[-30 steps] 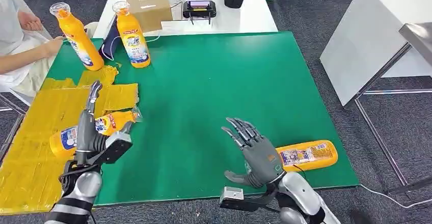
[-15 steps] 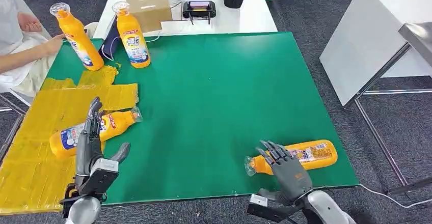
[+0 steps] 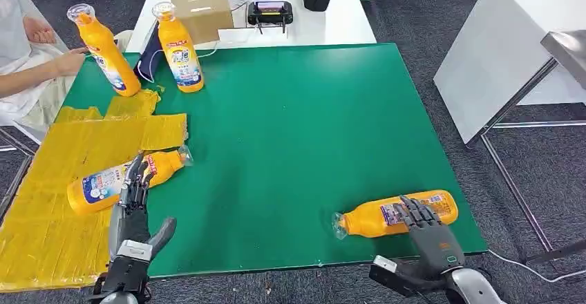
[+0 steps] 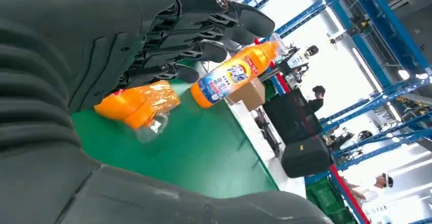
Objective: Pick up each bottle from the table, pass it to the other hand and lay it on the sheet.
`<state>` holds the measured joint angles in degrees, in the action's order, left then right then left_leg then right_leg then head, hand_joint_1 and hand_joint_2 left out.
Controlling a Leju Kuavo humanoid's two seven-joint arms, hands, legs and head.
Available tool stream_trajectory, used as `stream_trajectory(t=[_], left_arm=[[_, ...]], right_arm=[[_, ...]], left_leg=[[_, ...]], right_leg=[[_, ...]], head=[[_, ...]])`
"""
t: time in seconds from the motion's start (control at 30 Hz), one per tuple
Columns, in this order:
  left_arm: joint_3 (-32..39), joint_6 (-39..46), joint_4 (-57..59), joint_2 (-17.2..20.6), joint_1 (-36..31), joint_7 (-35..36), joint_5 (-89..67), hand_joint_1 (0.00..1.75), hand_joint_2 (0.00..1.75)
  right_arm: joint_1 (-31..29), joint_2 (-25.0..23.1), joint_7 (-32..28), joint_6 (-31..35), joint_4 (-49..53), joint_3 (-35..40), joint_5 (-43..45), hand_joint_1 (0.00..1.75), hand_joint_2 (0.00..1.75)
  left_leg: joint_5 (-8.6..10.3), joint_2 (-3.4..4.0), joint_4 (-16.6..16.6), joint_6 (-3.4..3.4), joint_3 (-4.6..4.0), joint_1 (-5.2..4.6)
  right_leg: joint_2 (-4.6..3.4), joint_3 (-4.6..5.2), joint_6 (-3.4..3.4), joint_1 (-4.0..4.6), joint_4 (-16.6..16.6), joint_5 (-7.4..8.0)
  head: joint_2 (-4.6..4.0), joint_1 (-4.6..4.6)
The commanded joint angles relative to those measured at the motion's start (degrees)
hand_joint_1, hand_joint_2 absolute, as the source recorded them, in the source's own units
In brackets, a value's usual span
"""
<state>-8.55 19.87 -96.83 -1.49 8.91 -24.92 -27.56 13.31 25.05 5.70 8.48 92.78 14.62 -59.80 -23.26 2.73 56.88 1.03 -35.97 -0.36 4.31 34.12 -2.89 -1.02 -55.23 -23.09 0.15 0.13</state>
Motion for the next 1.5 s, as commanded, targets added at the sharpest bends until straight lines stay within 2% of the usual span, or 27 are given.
stream_trajectory(t=[0.03, 0.23, 0.33, 0.47, 0.63, 0.67, 0.7, 0.9, 1.07, 1.1, 1.13, 1.23, 1.33, 1.5], left_arm=[[-0.9, -0.5, 1.0, -0.7, -0.3, 0.7, 0.1, 0.0, 1.75], [-0.5, -0.6, 1.7, -0.8, -0.2, 0.7, 0.8, 0.0, 1.75], [-0.5, -0.9, 2.2, -1.0, -0.7, 0.7, 1.2, 0.0, 1.75], [-0.8, -1.2, 2.9, -1.1, -1.4, 0.9, 1.2, 0.0, 1.75], [-0.9, -1.4, 3.2, -1.2, -1.8, 1.0, 1.3, 0.0, 1.75], [-1.0, -1.4, 3.3, -1.2, -2.0, 1.0, 1.3, 0.0, 1.75], [-1.2, -1.8, 4.3, -1.4, -2.7, 1.3, 1.4, 0.0, 1.75], [-1.7, -1.9, 5.8, -1.5, -4.0, 1.5, 1.3, 0.0, 1.75], [-1.7, -2.1, 6.1, -1.4, -4.3, 1.7, 1.3, 0.0, 1.75], [-1.8, -2.1, 6.2, -1.4, -4.3, 1.7, 1.4, 0.0, 1.75], [-1.8, -2.1, 6.2, -1.4, -4.3, 1.7, 1.4, 0.0, 1.75], [-1.8, -2.2, 6.2, -1.4, -4.5, 1.6, 1.5, 0.0, 1.75], [-1.9, -2.2, 6.4, -1.4, -4.7, 1.6, 1.7, 0.0, 1.75], [-1.9, -2.2, 6.4, -1.4, -4.7, 1.6, 1.7, 0.0, 1.75]], right_arm=[[-0.5, -2.2, 0.8, 0.1, -5.0, -3.3, -1.1, 0.0, 1.75], [-0.8, -2.2, 0.9, -0.7, -8.1, -8.7, -2.9, 0.0, 1.75], [-2.8, -3.9, 0.2, 0.0, -10.7, -10.7, -6.5, 0.0, 1.75], [-5.9, -5.1, 0.6, 0.3, -13.3, -10.3, -9.6, 0.0, 1.75], [-7.2, -5.5, 0.6, 0.2, -14.5, -10.0, -9.9, 0.0, 1.75], [-7.8, -5.5, 0.6, 0.2, -15.2, -9.9, -10.4, 0.0, 1.75], [-10.3, -6.1, 1.3, 0.7, -18.3, -9.8, -12.8, 0.0, 1.75], [-14.9, -6.9, 1.1, 1.3, -23.3, -8.1, -16.2, 0.0, 1.75], [-16.5, -7.6, 0.8, 0.8, -24.2, -7.2, -16.6, 0.0, 1.75], [-16.9, -7.6, 0.7, 0.6, -24.9, -6.9, -16.7, 0.0, 1.75], [-17.2, -7.6, 0.7, 0.4, -25.3, -6.8, -16.9, 0.0, 1.75], [-18.0, -7.5, 0.5, -0.3, -27.3, -6.3, -17.1, 0.0, 1.75], [-18.5, -7.3, 0.5, -0.9, -28.7, -5.8, -17.2, 0.0, 1.75], [-18.5, -7.3, 0.5, -0.9, -28.7, -5.8, -17.2, 0.0, 1.75]], left_leg=[[-0.2, -0.28, 0.0, -0.13, 0.5, 0.17], [-0.08, -0.2, 0.0, -0.05, 0.27, 0.09], [-0.1, -0.2, 0.0, -0.06, 0.34, 0.1], [-0.11, -0.1, -0.1, -0.1, 0.39, 0.12], [-0.13, -0.15, -0.1, -0.12, 0.48, 0.14], [-0.05, -0.09, -0.1, -0.08, 0.28, 0.1], [-0.06, -0.12, -0.1, -0.09, 0.34, 0.11], [-0.1, -0.11, -0.1, -0.08, 0.49, 0.14], [-0.01, -0.07, -0.1, -0.06, 0.31, 0.09], [-0.09, -0.11, -0.1, -0.1, 0.51, 0.15], [-0.01, -0.06, -0.1, -0.06, 0.29, 0.07], [-0.11, -0.13, -0.1, -0.1, 0.53, 0.14], [-0.01, -0.09, -0.1, -0.05, 0.31, 0.11], [-0.07, -0.18, -0.1, -0.08, 0.56, 0.16]], right_leg=[[-0.41, -0.56, 0.18, 0.05, 0.1, -0.2], [-0.21, -0.32, 0.08, 0.03, 0.1, -0.08], [-0.27, -0.4, 0.1, 0.02, 0.1, -0.09], [-0.44, -0.43, 0.15, 0.04, 0.1, -0.06], [-0.47, -0.52, 0.17, 0.04, 0.1, -0.09], [-0.32, -0.32, 0.11, 0.04, 0.1, -0.01], [-0.34, -0.38, 0.13, 0.04, 0.1, -0.03], [-0.45, -0.53, 0.13, 0.04, 0.2, -0.05], [-0.28, -0.36, 0.09, 0.04, 0.1, 0.0], [-0.45, -0.56, 0.15, 0.06, 0.2, -0.05], [-0.26, -0.32, 0.08, 0.03, 0.1, 0.01], [-0.45, -0.58, 0.16, 0.05, 0.1, -0.08], [-0.23, -0.35, 0.08, 0.05, 0.1, 0.01], [-0.35, -0.62, 0.13, 0.06, 0.1, -0.06]], head=[[0.0, 0.0], [0.0, 0.0], [0.0, 0.0], [0.0, -0.02], [0.0, 0.0], [0.0, 0.0], [0.0, -0.02], [0.0, 0.0], [0.0, 0.0], [0.0, -0.02], [0.0, -0.02], [0.0, -0.02], [0.0, -0.02], [0.0, 0.0]])
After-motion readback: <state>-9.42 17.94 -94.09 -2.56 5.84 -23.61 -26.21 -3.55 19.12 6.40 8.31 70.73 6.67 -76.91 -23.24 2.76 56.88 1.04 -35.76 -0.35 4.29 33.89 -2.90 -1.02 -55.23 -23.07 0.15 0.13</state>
